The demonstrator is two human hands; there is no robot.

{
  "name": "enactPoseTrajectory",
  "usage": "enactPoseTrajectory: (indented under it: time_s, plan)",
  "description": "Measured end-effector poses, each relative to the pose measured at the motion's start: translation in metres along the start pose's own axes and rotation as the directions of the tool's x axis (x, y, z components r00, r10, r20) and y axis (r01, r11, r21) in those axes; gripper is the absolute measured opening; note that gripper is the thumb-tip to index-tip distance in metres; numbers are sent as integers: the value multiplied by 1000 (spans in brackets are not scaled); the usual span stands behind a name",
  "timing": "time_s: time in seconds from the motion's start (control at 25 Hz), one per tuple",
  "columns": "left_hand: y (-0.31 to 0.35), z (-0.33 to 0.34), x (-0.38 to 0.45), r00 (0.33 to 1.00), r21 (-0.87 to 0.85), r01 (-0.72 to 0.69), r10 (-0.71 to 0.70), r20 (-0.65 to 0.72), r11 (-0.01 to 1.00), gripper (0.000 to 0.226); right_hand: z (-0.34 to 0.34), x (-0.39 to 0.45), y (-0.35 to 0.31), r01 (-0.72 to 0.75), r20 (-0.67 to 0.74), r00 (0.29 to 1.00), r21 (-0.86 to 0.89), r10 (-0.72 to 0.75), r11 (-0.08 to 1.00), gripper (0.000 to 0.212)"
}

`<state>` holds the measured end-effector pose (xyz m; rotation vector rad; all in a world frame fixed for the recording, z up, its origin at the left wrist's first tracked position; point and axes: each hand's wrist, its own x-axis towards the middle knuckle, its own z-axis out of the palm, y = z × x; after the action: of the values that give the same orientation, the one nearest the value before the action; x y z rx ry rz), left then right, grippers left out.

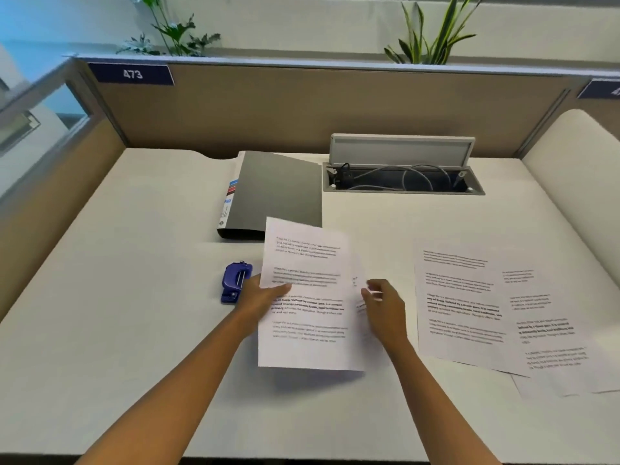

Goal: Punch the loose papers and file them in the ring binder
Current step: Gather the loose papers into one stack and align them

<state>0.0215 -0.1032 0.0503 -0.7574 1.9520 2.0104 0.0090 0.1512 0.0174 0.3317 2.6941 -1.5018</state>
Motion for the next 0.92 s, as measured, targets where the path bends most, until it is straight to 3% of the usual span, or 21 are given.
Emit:
enactPoseTrajectory:
  time_s: [0.12,0.2,0.56,0.76,0.92]
  plan:
    - [2,-23,-5,993,-3,-66,66,-98,998,28,3,4,10,-91,-13,996,-354,92,931,84]
    - [2,-37,-5,986,8,-94,95,-134,996,35,3,5,10,-110,-24,993,-472,112,875,97]
    - [-2,-48,-1,971,-26,-127,119,-206,992,24,4,14,5,-204,-52,976,-536,210,819,71]
    - [-10,-50,4,956,-46,-128,111,-270,991,26,-16,15,10,-116,-2,993,-280,120,953,22]
    - [-17,-50,7,948,-19,-129,117,-297,991,27,-62,12,11,2,-124,992,-131,-18,991,24]
